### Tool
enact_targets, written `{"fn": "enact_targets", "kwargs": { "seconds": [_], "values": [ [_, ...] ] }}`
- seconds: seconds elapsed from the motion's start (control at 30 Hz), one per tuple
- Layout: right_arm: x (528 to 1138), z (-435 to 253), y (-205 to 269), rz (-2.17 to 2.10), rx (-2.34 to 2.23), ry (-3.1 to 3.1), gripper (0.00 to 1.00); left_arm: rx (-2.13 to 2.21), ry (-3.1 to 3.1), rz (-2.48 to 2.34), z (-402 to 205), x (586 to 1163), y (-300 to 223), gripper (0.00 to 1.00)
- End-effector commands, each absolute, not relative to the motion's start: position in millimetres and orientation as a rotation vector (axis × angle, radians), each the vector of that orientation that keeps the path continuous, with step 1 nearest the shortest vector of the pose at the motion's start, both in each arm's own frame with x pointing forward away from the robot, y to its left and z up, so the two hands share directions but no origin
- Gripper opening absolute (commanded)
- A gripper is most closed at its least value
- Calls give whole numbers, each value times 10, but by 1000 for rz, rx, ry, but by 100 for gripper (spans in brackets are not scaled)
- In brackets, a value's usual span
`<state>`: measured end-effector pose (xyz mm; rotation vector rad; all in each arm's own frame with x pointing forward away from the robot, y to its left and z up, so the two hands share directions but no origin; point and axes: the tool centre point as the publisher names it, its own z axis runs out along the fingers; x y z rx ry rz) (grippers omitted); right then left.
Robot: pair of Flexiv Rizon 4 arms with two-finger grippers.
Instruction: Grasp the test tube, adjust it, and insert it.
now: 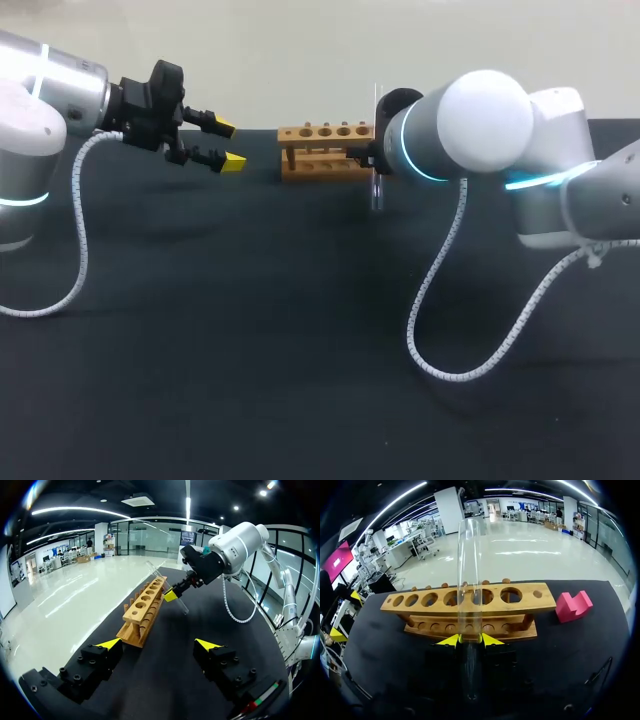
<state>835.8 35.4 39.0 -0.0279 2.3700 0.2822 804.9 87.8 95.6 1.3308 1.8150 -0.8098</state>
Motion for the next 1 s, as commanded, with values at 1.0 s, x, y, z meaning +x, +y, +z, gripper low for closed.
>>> {"fn": "enact_targets", "kwargs": {
  "seconds": [1.0],
  "values": [
    [8039, 1324, 277, 372, 65, 2106, 0, 1330, 1812, -808, 950, 8046, 880, 100]
  ]
}}
